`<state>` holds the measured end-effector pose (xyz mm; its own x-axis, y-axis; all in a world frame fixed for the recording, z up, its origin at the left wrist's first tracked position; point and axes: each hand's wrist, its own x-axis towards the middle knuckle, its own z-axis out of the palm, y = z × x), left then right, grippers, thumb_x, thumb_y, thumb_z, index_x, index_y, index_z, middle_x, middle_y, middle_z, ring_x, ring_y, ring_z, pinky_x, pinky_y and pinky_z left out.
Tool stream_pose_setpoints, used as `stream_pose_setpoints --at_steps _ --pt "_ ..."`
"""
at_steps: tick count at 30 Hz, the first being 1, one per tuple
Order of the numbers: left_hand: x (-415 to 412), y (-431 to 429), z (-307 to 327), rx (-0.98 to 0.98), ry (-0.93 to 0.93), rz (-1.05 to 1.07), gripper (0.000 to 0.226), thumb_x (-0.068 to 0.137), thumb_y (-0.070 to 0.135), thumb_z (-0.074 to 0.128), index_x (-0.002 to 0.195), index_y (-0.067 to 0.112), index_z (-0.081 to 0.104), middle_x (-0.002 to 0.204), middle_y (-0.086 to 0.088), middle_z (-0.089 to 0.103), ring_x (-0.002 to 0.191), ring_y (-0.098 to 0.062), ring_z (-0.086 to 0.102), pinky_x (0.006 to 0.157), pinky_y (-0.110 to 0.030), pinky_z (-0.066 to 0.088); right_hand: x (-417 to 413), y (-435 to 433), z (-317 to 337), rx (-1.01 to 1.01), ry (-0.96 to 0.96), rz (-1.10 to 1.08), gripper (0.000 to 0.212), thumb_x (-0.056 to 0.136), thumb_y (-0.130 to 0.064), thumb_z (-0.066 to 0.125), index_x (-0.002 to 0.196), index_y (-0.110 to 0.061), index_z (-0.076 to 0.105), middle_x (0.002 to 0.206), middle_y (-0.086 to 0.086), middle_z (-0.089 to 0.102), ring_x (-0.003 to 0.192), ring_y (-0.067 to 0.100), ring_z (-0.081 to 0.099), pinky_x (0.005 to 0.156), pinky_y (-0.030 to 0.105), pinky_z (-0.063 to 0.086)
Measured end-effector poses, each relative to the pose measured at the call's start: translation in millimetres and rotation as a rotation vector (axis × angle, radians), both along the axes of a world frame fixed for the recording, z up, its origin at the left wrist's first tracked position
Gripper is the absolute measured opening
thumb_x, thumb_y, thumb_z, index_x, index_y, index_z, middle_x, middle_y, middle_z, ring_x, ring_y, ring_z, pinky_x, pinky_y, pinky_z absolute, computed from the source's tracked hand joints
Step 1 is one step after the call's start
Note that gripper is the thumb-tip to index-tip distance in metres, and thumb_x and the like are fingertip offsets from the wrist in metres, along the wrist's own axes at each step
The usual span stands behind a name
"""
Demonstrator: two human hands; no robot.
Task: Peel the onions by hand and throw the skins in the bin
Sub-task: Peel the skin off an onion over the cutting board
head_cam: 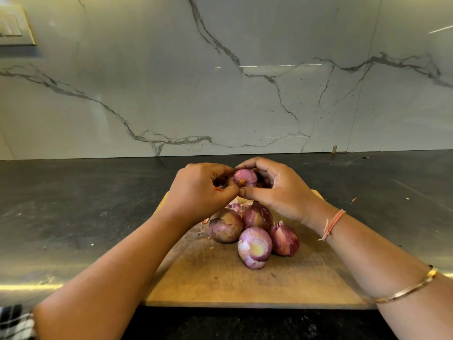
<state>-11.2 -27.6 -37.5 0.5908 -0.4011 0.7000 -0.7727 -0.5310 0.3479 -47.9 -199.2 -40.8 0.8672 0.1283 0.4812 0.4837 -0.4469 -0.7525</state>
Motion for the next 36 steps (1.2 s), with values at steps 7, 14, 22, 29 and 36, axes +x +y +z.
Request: stream_pose_setpoints --at_steps 7,14,22,29,36 --pt "4.1 2.2 1.3 -0.106 0.047 0.050 0.020 0.084 0.009 0.062 0.098 0.016 0.075 0.077 0.011 0.067 0.069 -0.009 0.066 0.067 -0.018 0.052 -1.9 1.2 2.1 0.055 0.028 0.054 0.032 0.081 -0.012 0.074 0.103 -0.030 0.061 0.100 -0.009 0.068 0.098 0.008 0.065 0.089 0.026 0.053" --pt "5.8 1.0 0.3 -0.166 0.117 0.041 0.020 0.086 0.011 0.060 0.096 0.021 0.074 0.076 0.019 0.064 0.075 0.000 0.063 0.067 -0.012 0.051 -4.1 -2.2 5.5 0.177 0.099 0.118 0.033 0.083 -0.002 0.069 0.107 -0.023 0.060 0.107 -0.001 0.065 0.095 0.006 0.062 0.080 0.021 0.052" --pt "5.8 2.2 -1.9 -0.118 0.164 0.008 0.014 0.087 0.022 0.058 0.092 0.026 0.070 0.079 0.020 0.065 0.075 0.001 0.063 0.067 -0.020 0.053 -5.0 -2.7 6.1 0.258 0.153 0.145 0.037 0.084 0.004 0.065 0.113 -0.019 0.062 0.112 0.008 0.064 0.094 0.011 0.063 0.078 0.024 0.054" --pt "3.0 1.0 -2.1 -0.090 0.129 -0.024 0.007 0.081 0.027 0.065 0.087 0.029 0.068 0.076 0.019 0.064 0.073 0.001 0.063 0.069 -0.029 0.057 -2.7 -1.7 3.7 0.253 0.156 0.103 0.030 0.087 -0.012 0.066 0.109 -0.031 0.064 0.118 0.011 0.062 0.094 0.018 0.056 0.072 0.023 0.046" --pt "3.7 -0.3 -1.7 -0.080 0.103 -0.004 0.013 0.080 0.031 0.063 0.091 0.026 0.069 0.077 0.021 0.062 0.075 -0.003 0.063 0.069 -0.032 0.057 -3.7 -0.1 5.8 0.272 0.135 0.052 0.032 0.085 -0.004 0.066 0.111 -0.018 0.054 0.100 0.009 0.061 0.081 0.017 0.057 0.067 0.025 0.050"
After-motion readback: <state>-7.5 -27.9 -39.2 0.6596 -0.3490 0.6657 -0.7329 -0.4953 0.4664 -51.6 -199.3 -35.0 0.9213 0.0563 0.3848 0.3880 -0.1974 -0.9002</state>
